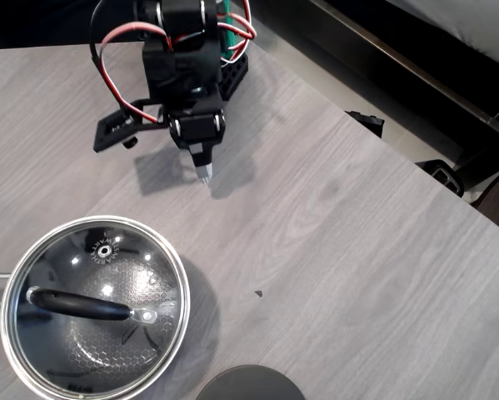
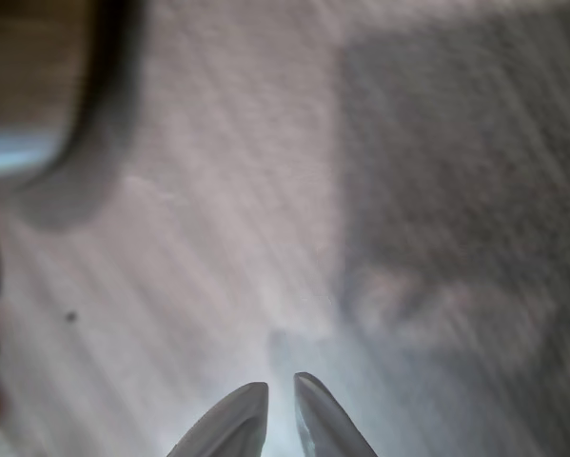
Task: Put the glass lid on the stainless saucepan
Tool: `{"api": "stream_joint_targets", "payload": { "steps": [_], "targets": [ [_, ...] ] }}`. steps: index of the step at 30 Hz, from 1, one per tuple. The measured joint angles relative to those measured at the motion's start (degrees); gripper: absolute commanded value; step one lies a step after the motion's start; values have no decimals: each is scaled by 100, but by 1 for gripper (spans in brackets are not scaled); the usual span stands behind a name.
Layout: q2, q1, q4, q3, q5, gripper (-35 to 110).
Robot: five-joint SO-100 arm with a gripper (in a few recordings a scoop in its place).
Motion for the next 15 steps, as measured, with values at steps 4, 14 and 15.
{"api": "stream_joint_targets", "payload": {
  "steps": [4, 14, 15],
  "targets": [
    [0, -44, -9, 220, 0, 0],
    [0, -44, -9, 264, 0, 0],
    [0, -44, -9, 264, 0, 0]
  ]
}}
